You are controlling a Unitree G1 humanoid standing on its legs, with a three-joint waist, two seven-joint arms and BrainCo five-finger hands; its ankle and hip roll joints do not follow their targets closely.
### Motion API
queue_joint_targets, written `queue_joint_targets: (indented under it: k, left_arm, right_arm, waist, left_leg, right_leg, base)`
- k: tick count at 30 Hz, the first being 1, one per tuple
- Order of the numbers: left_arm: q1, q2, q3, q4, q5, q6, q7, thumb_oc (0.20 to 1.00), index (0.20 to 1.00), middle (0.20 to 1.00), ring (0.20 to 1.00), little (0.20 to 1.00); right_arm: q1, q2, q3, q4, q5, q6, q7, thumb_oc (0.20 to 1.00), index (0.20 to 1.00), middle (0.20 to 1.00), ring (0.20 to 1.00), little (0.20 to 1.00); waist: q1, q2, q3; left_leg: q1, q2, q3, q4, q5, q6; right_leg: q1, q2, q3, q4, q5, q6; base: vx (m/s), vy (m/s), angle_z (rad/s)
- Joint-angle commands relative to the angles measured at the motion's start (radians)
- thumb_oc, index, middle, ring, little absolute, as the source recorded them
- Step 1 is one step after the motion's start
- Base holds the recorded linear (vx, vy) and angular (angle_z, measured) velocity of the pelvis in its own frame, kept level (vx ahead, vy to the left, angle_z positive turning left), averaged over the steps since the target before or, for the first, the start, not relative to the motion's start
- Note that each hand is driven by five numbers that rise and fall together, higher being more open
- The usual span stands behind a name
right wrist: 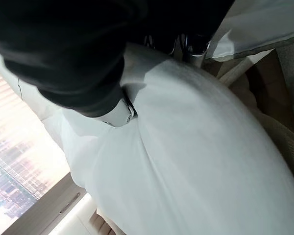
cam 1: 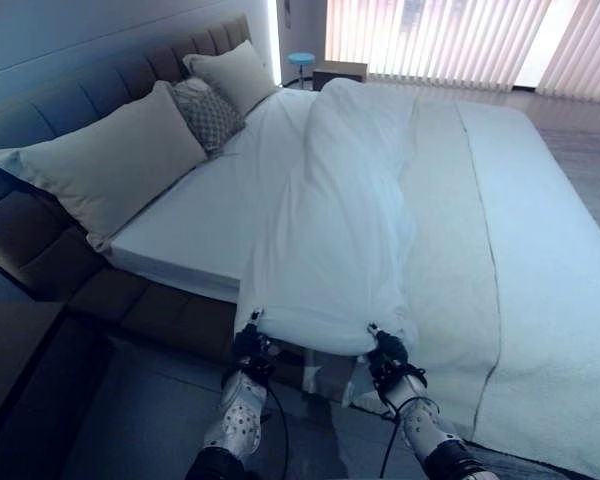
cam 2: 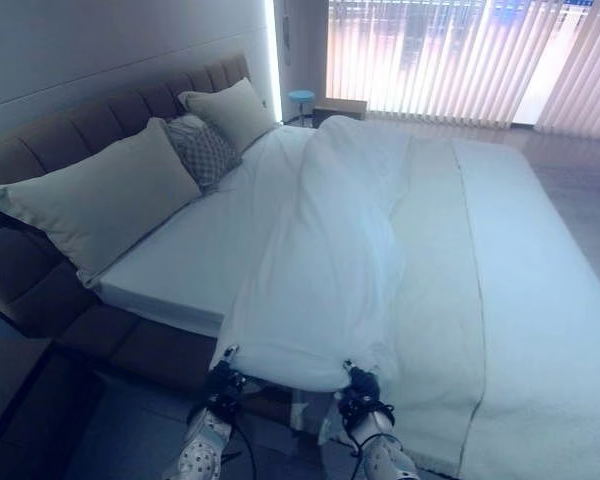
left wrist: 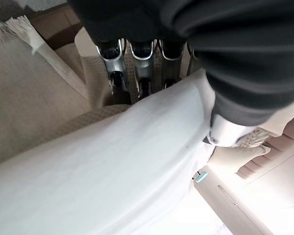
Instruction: Make the bed
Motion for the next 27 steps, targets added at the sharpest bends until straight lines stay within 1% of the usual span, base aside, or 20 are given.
queue_joint_targets:
  k: [1, 3, 4, 5, 6, 7, 8, 9, 10, 11, 12, 14, 16, 17, 18, 19, 20, 21, 23, 27]
  left_arm:
    - [-0.004, 0.159, 0.152, -0.114, 0.008, -0.143, 0.021, 0.2, 0.2, 0.2, 0.2, 0.2]
    - [-0.013, 0.163, 0.14, -0.107, 0.01, -0.138, 0.01, 0.2, 0.2, 0.2, 0.2, 0.2]
    - [-0.017, 0.171, 0.132, -0.102, 0.023, -0.132, 0.004, 0.2, 0.2, 0.2, 0.2, 0.2]
    - [-0.025, 0.182, 0.122, -0.096, 0.037, -0.131, 0.001, 0.2, 0.2, 0.2, 0.2, 0.2]
    - [-0.029, 0.193, 0.119, -0.095, 0.045, -0.129, -0.001, 0.2, 0.2, 0.2, 0.2, 0.2]
    - [-0.034, 0.202, 0.12, -0.079, 0.048, -0.124, -0.002, 0.2, 0.2, 0.2, 0.2, 0.2]
    - [-0.033, 0.213, 0.12, -0.069, 0.056, -0.123, 0.003, 0.2, 0.2, 0.2, 0.2, 0.2]
    - [-0.03, 0.216, 0.12, -0.062, 0.056, -0.121, 0.006, 0.2, 0.2, 0.2, 0.2, 0.2]
    - [-0.018, 0.215, 0.122, -0.065, 0.056, -0.114, 0.005, 0.2, 0.2, 0.2, 0.2, 0.2]
    - [-0.018, 0.215, 0.122, -0.065, 0.056, -0.114, 0.005, 0.2, 0.2, 0.2, 0.2, 0.2]
    - [-0.005, 0.208, 0.12, -0.057, 0.054, -0.11, -0.002, 0.2, 0.2, 0.2, 0.2, 0.2]
    - [0.008, 0.203, 0.12, -0.052, 0.06, -0.098, -0.001, 0.2, 0.2, 0.2, 0.2, 0.2]
    - [0.02, 0.194, 0.112, -0.029, 0.055, -0.088, -0.001, 0.2, 0.2, 0.2, 0.2, 0.2]
    - [0.022, 0.188, 0.112, -0.013, 0.048, -0.085, 0.001, 0.2, 0.2, 0.2, 0.2, 0.2]
    - [0.03, 0.178, 0.111, 0.003, 0.046, -0.08, 0.004, 0.2, 0.2, 0.2, 0.2, 0.2]
    - [0.041, 0.172, 0.109, 0.01, 0.047, -0.076, 0.004, 0.2, 0.2, 0.2, 0.2, 0.2]
    - [0.036, 0.158, 0.096, 0.063, 0.042, -0.068, 0.002, 0.2, 0.2, 0.2, 0.2, 0.2]
    - [0.036, 0.158, 0.096, 0.063, 0.042, -0.069, 0.002, 0.2, 0.2, 0.2, 0.2, 0.2]
    - [0.045, 0.141, 0.087, 0.102, 0.04, -0.059, 0.004, 0.2, 0.2, 0.2, 0.2, 0.2]
    - [0.053, 0.126, 0.071, 0.189, 0.04, -0.038, -0.005, 0.2, 0.2, 0.2, 0.2, 0.2]
  right_arm:
    - [0.075, -0.153, -0.083, -0.007, -0.046, -0.042, -0.03, 0.2, 0.2, 0.2, 0.2, 0.2]
    - [0.076, -0.161, -0.083, -0.006, -0.07, -0.02, -0.017, 0.2, 0.2, 0.2, 0.2, 0.2]
    - [0.088, -0.161, -0.089, -0.003, -0.082, -0.009, -0.01, 0.2, 0.2, 0.2, 0.2, 0.2]
    - [0.095, -0.157, -0.09, -0.001, -0.097, -0.008, -0.008, 0.2, 0.2, 0.2, 0.2, 0.2]
    - [0.097, -0.153, -0.09, 0.003, -0.111, -0.006, -0.006, 0.2, 0.2, 0.2, 0.2, 0.2]
    - [0.097, -0.14, -0.092, 0.015, -0.113, -0.008, -0.009, 0.2, 0.2, 0.2, 0.2, 0.2]
    - [0.095, -0.127, -0.087, 0.02, -0.107, -0.012, -0.011, 0.2, 0.2, 0.2, 0.2, 0.2]
    - [0.089, -0.115, -0.081, 0.029, -0.1, -0.013, -0.008, 0.2, 0.2, 0.2, 0.2, 0.2]
    - [0.087, -0.105, -0.076, 0.043, -0.09, -0.011, -0.007, 0.2, 0.2, 0.2, 0.2, 0.2]
    - [0.087, -0.105, -0.076, 0.043, -0.09, -0.011, -0.006, 0.2, 0.2, 0.2, 0.2, 0.2]
    - [0.088, -0.096, -0.063, 0.041, -0.063, -0.02, 0.004, 0.2, 0.2, 0.2, 0.2, 0.2]
    - [0.088, -0.088, -0.042, 0.051, -0.054, -0.026, 0.007, 0.2, 0.2, 0.2, 0.2, 0.2]
    - [0.087, -0.076, -0.026, 0.086, -0.04, -0.027, 0.007, 0.2, 0.2, 0.2, 0.2, 0.2]
    - [0.087, -0.069, -0.02, 0.1, -0.026, -0.027, 0.005, 0.2, 0.2, 0.2, 0.2, 0.2]
    - [0.097, -0.059, -0.011, 0.114, -0.013, -0.025, 0.001, 0.2, 0.2, 0.2, 0.2, 0.2]
    - [0.104, -0.058, -0.008, 0.122, -0.014, -0.021, -0.001, 0.2, 0.2, 0.2, 0.2, 0.2]
    - [0.098, -0.054, -0.002, 0.166, 0.001, -0.02, -0.011, 0.2, 0.2, 0.2, 0.2, 0.2]
    - [0.097, -0.054, -0.002, 0.166, 0.001, -0.02, -0.011, 0.2, 0.2, 0.2, 0.2, 0.2]
    - [0.091, -0.046, 0.004, 0.212, 0.004, -0.007, -0.016, 0.2, 0.2, 0.2, 0.2, 0.2]
    - [0.076, -0.045, 0.015, 0.296, -0.046, 0.012, -0.023, 0.2, 0.2, 0.2, 0.2, 0.2]
  waist:
    - [0.028, 0.032, -0.057]
    - [0.024, 0.028, -0.053]
    - [0.019, 0.017, -0.05]
    - [0.018, 0.004, -0.042]
    - [0.019, -0.001, -0.035]
    - [0.018, -0.004, -0.026]
    - [0.02, -0.004, -0.017]
    - [0.023, 0.007, -0.006]
    - [0.022, 0.019, -0.005]
    - [0.021, 0.018, -0.007]
    - [0.016, 0.024, 0.008]
    - [0.035, 0.02, 0.016]
    - [0.042, 0.012, 0.022]
    - [0.046, 0.006, 0.024]
    - [0.053, -0.005, 0.021]
    - [0.057, -0.009, 0.015]
    - [0.049, -0.004, 0.01]
    - [0.049, -0.005, 0.008]
    - [0.054, -0.005, 0.005]
    - [0.047, 0.002, 0.005]
  left_leg:
    - [0.0, -0.015, -0.05, 0.009, 0.072, 0.007]
    - [-0.006, -0.069, -0.036, 0.052, -0.032, 0.013]
    - [-0.015, -0.105, -0.016, 0.087, -0.074, 0.02]
    - [-0.026, -0.142, 0.001, 0.116, -0.107, 0.036]
    - [-0.033, -0.158, 0.016, 0.118, -0.116, 0.049]
    - [-0.038, -0.17, 0.033, 0.101, -0.11, 0.057]
    - [-0.043, -0.175, 0.052, 0.09, -0.1, 0.062]
    - [-0.044, -0.174, 0.068, 0.078, -0.092, 0.066]
    - [-0.04, -0.177, 0.075, 0.053, -0.08, 0.072]
    - [-0.042, -0.179, 0.074, 0.051, -0.078, 0.073]
    - [-0.031, -0.202, 0.086, 0.01, -0.052, 0.094]
    - [-0.027, -0.221, 0.109, -0.022, -0.038, 0.104]
    - [-0.02, -0.247, 0.107, -0.054, -0.018, 0.112]
    - [-0.02, -0.26, 0.11, -0.071, -0.004, 0.113]
    - [-0.017, -0.274, 0.115, -0.091, 0.007, 0.11]
    - [-0.018, -0.281, 0.117, -0.104, 0.013, 0.109]
    - [-0.02, -0.288, 0.113, -0.143, 0.032, 0.109]
    - [-0.024, -0.288, 0.112, -0.143, 0.034, 0.109]
    - [-0.035, -0.294, 0.122, -0.15, 0.04, 0.114]
    - [-0.048, -0.298, 0.123, -0.15, 0.04, 0.115]
  right_leg:
    - [-0.057, -0.099, 0.072, -0.027, 0.081, 0.147]
    - [-0.051, -0.164, 0.083, -0.026, 0.131, 0.173]
    - [-0.044, -0.207, 0.079, -0.029, 0.181, 0.176]
    - [-0.06, -0.244, 0.086, -0.021, 0.246, 0.169]
    - [-0.086, -0.26, 0.089, -0.013, 0.295, 0.157]
    - [-0.11, -0.275, 0.072, -0.01, 0.347, 0.15]
    - [-0.133, -0.283, 0.032, -0.012, 0.376, 0.149]
    - [-0.146, -0.268, -0.001, -0.006, 0.367, 0.143]
    - [-0.148, -0.233, -0.003, 0.002, 0.32, 0.137]
    - [-0.15, -0.235, -0.004, 0.002, 0.321, 0.137]
    - [-0.18, -0.109, 0.01, 0.057, 0.204, 0.105]
    - [-0.164, -0.063, -0.07, 0.062, 0.128, 0.086]
    - [-0.166, 0.027, -0.053, 0.07, 0.077, 0.064]
    - [-0.159, 0.057, -0.041, 0.056, 0.068, 0.058]
    - [-0.127, 0.075, -0.044, 0.002, 0.066, 0.051]
    - [-0.117, 0.074, -0.054, -0.032, 0.074, 0.05]
    - [-0.12, 0.101, -0.011, -0.099, 0.094, 0.052]
    - [-0.123, 0.101, -0.012, -0.1, 0.096, 0.052]
    - [-0.113, 0.096, -0.042, -0.163, 0.133, 0.065]
    - [-0.117, 0.107, -0.018, -0.209, 0.155, 0.069]
  base:
    - [0.06, 0.559, 0.07]
    - [0.06, 0.56, -0.11]
    - [0.05, 0.614, -0.15]
    - [0.02, 0.583, -0.04]
    - [-0.04, 0.565, -0.09]
    - [-0.09, 0.523, -0.08]
    - [-0.12, 0.498, -0.2]
    - [-0.09, 0.479, -0.19]
    - [-0.05, 0.322, -0.31]
    - [-0.02, 0.517, -0.39]
    - [-0.05, 0.47, -0.45]
    - [-0.07, 0.421, -0.4]
    - [-0.06, 0.227, -0.15]
    - [-0.05, 0.163, 0.04]
    - [-0.04, 0.115, -0.04]
    - [-0.04, 0.089, 0.0]
    - [-0.04, 0.053, -0.11]
    - [-0.05, 0.04, 0.07]
    - [-0.03, 0.014, 0.2]
    - [-0.01, 0.005, 0.07]
